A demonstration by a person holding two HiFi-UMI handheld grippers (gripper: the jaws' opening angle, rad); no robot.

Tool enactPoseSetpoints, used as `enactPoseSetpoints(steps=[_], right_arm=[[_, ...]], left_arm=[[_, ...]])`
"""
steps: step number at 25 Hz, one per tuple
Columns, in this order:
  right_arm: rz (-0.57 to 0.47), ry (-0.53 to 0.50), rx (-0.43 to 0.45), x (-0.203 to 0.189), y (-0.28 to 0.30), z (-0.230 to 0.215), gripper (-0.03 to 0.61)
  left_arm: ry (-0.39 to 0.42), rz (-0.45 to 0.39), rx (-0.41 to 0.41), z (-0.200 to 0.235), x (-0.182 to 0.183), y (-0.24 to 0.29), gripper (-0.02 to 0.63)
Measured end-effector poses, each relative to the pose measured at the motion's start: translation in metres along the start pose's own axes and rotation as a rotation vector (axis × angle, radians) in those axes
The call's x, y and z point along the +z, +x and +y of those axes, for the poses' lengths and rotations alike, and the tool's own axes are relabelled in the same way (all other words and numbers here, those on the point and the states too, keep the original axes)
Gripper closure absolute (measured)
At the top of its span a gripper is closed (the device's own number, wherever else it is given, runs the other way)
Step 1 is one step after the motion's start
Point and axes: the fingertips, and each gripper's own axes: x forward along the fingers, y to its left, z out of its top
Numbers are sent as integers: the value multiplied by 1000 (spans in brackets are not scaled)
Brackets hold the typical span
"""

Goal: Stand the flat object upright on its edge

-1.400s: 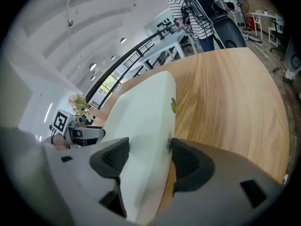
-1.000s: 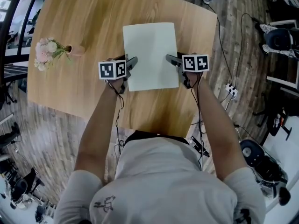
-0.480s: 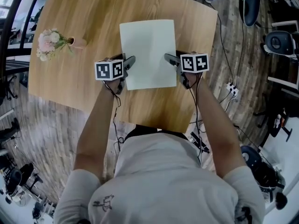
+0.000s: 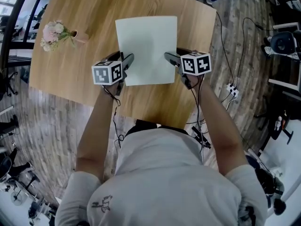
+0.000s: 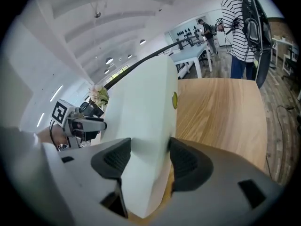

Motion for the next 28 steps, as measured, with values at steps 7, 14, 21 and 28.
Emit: enactPoseSetpoints(steps=[7, 14, 21, 28], right_arm=[[-101, -90, -32, 5, -23, 13, 314], [-236, -231, -59, 20, -45, 24, 313], [-335, -326, -71, 18, -55, 27, 311], [-396, -430, -112, 8, -59, 30, 311]], left_arm=[[108, -107, 27, -19, 12, -23, 357], [188, -213, 56, -31, 25, -37, 357], [269, -313, 72, -44, 24, -48, 357], [301, -374, 70, -50, 14, -53, 357]])
